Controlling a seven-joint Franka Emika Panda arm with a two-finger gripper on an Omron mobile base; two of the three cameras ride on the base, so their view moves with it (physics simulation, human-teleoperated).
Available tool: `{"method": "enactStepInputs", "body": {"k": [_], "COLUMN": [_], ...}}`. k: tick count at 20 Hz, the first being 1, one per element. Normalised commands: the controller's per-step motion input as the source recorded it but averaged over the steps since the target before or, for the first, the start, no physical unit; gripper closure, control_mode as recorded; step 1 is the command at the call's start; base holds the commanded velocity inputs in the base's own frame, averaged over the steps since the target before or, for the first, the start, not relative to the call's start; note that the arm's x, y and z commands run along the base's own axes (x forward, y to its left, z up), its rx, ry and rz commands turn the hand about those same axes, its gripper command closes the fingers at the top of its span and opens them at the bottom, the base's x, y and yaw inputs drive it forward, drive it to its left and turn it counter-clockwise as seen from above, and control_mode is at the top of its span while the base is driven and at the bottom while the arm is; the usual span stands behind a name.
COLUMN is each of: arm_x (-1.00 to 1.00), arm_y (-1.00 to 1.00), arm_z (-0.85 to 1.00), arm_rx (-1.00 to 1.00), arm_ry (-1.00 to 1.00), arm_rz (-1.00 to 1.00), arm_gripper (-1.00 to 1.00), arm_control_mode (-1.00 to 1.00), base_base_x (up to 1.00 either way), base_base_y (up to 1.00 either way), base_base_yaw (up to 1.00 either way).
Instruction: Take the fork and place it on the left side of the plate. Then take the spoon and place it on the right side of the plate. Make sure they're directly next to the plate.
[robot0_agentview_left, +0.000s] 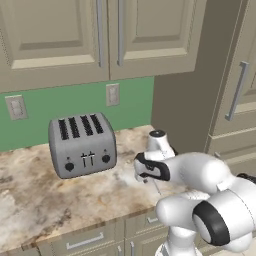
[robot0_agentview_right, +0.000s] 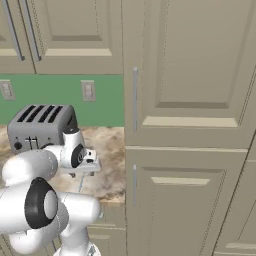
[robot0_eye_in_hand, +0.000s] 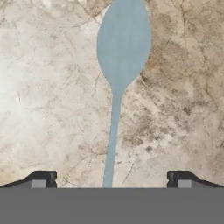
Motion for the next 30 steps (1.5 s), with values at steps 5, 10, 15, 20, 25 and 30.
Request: {"method": "enactStepInputs", "body": {"k": [5, 10, 15, 20, 25, 30], "arm_x": [0.18, 0.03, -0.03, -0.36, -0.43, -0.51], "arm_y": [0.00, 0.00, 0.00, -0.03, 0.00, 0.00], "arm_z": [-0.53, -0.59, -0.44, -0.32, -0.25, 0.00], "arm_rx": [0.00, 0.00, 0.00, 0.01, 0.04, 0.07], "arm_ry": [0.00, 0.00, 0.00, -0.04, -0.12, -0.14], "arm_rz": [0.00, 0.00, 0.00, 0.00, 0.00, 0.00], "arm_gripper": [-1.00, 1.00, 1.00, 1.00, 1.00, 1.00], "arm_control_mode": [-1.00, -1.00, -1.00, -1.00, -1.00, -1.00], "base_base_x": [0.00, 0.00, 0.00, 0.00, 0.00, 0.00], "base_base_y": [0.00, 0.00, 0.00, 0.00, 0.00, 0.00], "base_base_yaw": [0.00, 0.00, 0.00, 0.00, 0.00, 0.00]}}
